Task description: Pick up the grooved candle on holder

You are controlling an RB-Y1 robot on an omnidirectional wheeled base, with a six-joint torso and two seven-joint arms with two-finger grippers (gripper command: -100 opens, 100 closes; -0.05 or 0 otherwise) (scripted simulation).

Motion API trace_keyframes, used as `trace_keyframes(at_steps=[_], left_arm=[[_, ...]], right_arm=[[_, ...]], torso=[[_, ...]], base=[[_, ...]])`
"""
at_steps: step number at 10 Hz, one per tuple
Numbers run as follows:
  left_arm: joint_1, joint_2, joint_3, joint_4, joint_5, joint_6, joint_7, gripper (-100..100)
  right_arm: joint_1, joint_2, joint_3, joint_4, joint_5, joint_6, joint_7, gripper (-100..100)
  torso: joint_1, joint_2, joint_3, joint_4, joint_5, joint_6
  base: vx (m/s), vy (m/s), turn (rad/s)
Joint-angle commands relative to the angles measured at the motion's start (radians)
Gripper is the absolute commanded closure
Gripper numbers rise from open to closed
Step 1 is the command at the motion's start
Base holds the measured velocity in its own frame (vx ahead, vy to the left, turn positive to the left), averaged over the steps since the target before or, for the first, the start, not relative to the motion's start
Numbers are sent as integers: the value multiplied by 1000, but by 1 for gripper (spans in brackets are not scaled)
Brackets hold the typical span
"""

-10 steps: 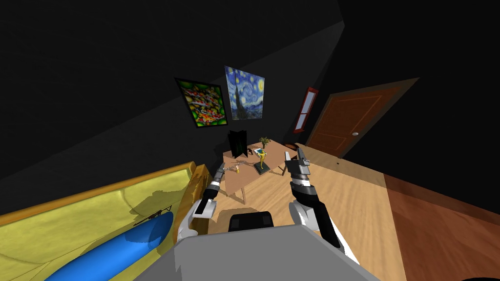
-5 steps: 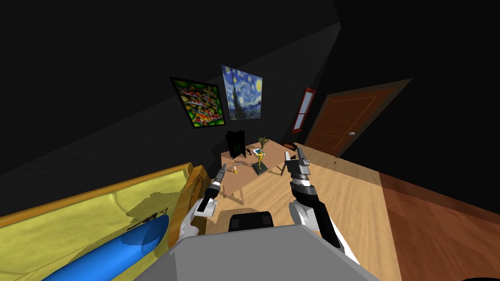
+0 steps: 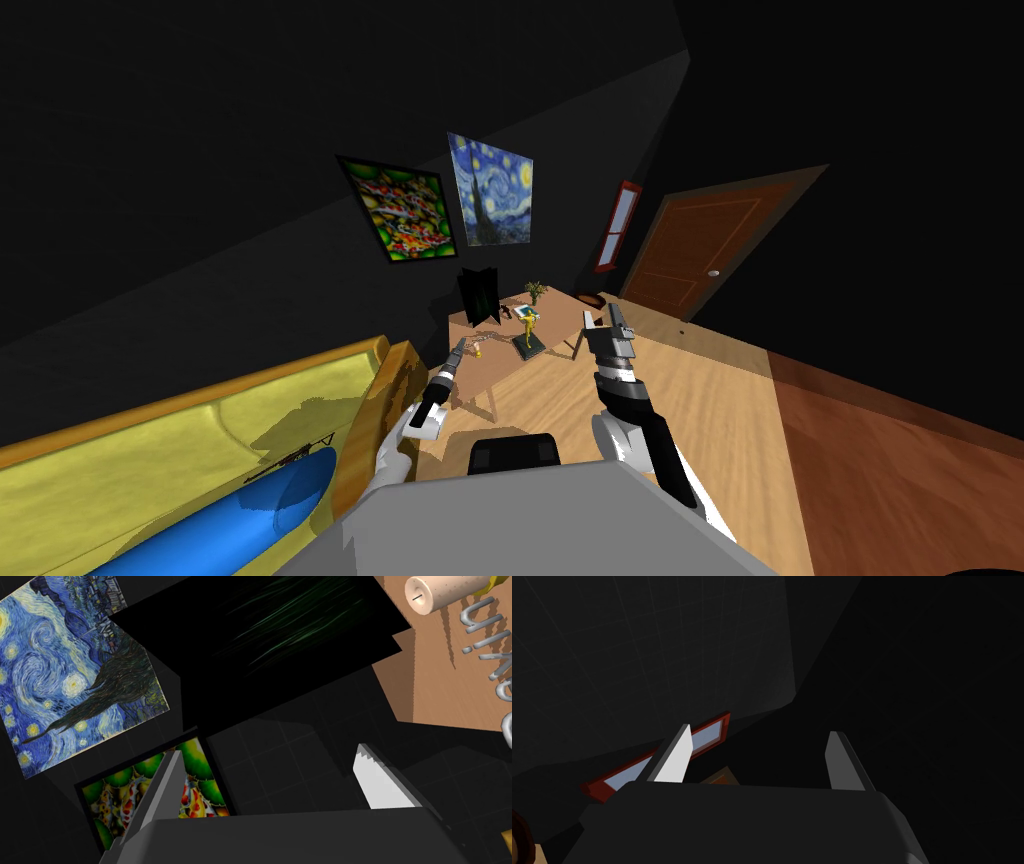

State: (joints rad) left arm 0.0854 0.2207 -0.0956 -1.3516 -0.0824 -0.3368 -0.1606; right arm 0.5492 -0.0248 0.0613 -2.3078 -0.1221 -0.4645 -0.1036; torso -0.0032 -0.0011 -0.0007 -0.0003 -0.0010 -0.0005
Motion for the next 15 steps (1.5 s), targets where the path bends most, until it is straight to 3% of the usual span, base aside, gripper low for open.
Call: trace_keyframes(at_steps=[1, 7, 11, 13, 15], left_arm=[[-32, 9, -6, 50, -2, 11, -10, -100], [-115, 37, -20, 217, -7, 39, -35, -100], [-142, 48, -24, 306, -8, 48, -43, -100], [-194, 70, -33, 386, -11, 66, -58, -100], [-194, 70, -33, 415, -11, 66, -58, -100]], right_arm=[[0, 0, 0, 0, 0, 0, 0, 0], [0, 0, 0, 0, 0, 0, 0, 0], [0, 0, 0, 0, 0, 0, 0, 0], [0, 0, 0, 0, 0, 0, 0, 0], [0, 0, 0, 0, 0, 0, 0, 0]], torso=[[0, 0, 0, 0, 0, 0], [0, 0, 0, 0, 0, 0], [1, 0, 0, 0, 0, 0], [0, 1, 0, 0, 0, 0], [-1, 0, 0, 0, 0, 0]], base=[[16, -59, -38], [20, -54, -32], [15, -33, -24], [15, -67, -50], [22, -44, -5]])
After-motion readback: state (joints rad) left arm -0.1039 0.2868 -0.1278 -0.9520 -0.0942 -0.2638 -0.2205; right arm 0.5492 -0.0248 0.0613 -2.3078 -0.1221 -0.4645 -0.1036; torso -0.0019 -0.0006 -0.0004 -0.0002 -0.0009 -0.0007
